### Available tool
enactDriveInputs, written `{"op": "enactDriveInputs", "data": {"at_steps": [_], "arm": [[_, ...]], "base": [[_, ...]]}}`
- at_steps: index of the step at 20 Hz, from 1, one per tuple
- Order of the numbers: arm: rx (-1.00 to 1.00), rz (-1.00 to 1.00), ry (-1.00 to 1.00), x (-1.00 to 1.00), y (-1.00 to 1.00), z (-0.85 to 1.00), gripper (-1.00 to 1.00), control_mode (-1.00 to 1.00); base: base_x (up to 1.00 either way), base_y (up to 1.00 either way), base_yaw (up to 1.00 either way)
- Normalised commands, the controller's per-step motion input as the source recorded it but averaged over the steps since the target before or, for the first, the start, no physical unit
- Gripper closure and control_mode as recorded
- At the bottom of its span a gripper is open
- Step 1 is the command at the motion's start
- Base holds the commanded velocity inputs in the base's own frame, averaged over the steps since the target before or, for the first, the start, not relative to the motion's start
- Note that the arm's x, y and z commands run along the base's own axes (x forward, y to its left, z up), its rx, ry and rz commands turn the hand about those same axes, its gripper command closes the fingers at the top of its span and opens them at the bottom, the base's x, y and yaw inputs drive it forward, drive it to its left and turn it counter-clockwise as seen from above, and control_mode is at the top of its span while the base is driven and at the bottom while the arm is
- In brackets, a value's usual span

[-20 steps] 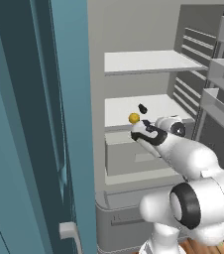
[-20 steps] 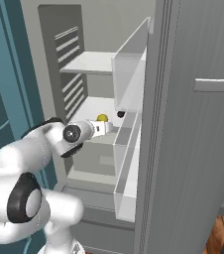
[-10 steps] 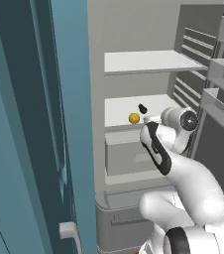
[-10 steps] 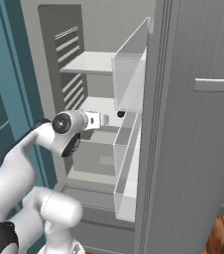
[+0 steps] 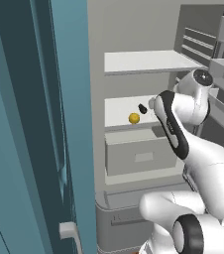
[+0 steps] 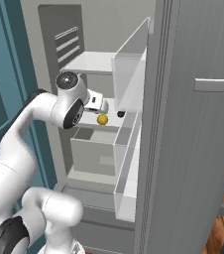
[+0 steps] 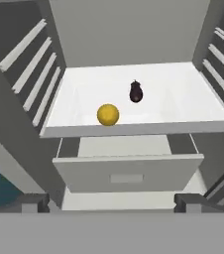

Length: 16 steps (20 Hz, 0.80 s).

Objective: Move the eggplant and pear from the top shelf to the second highest shelf to make space. Then, place the pitcher from the counter on the cleared top shelf.

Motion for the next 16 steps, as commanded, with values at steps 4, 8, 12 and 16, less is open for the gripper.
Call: {"op": "enactDriveInputs", "data": {"at_steps": [4, 8, 12, 16], "arm": [[0.03, 0.11, 0.01, -0.38, 0.17, -0.56, -1.0, -1.0], [-0.02, 0.02, 0.0, -0.01, 0.49, -0.47, -1.0, -1.0], [-0.06, -0.04, 0.0, 0.07, 0.51, -0.23, -1.0, -1.0], [-0.03, -0.07, 0.0, 0.1, 0.35, -0.02, -1.0, -1.0]], "base": [[0.0, 0.0, 0.0], [0.0, 0.0, 0.0], [0.0, 0.0, 0.0], [0.0, 0.0, 0.0]]}}
